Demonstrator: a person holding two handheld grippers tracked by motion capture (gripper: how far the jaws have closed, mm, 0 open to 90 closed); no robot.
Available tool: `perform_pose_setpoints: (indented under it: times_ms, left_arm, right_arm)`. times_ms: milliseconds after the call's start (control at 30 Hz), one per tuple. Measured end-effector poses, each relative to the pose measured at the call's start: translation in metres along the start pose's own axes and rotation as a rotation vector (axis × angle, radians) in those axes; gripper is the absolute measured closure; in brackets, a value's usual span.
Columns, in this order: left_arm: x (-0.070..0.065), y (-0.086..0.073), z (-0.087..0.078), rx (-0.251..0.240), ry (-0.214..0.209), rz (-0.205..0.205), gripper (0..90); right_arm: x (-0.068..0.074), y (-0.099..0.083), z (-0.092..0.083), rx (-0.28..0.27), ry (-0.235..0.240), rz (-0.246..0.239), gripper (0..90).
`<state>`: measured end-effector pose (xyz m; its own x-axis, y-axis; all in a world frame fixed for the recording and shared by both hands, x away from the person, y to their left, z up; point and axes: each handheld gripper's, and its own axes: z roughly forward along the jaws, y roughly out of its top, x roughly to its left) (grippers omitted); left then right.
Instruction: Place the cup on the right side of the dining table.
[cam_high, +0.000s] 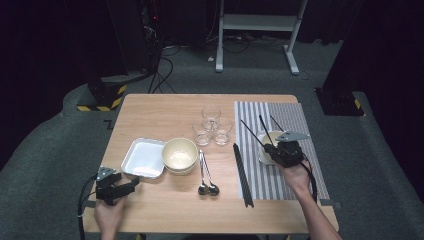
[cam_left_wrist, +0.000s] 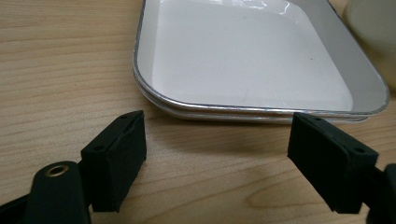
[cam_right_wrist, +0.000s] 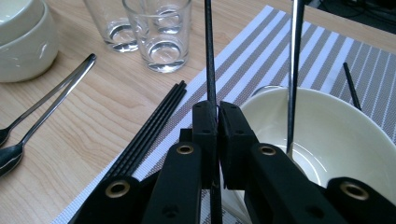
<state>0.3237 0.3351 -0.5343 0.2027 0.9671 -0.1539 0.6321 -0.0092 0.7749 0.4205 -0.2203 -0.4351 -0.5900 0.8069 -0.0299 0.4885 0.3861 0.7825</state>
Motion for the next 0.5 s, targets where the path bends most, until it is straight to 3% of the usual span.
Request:
perform_pose_setpoints:
  times_ms: [500]
  left_arm:
    - [-0.001, 0.000, 0.000, 0.002, -0.005, 0.010, 19.0]
  right_arm:
    - [-0.020, -0.002, -0.011, -0.017, -0.053, 0.045, 85.9]
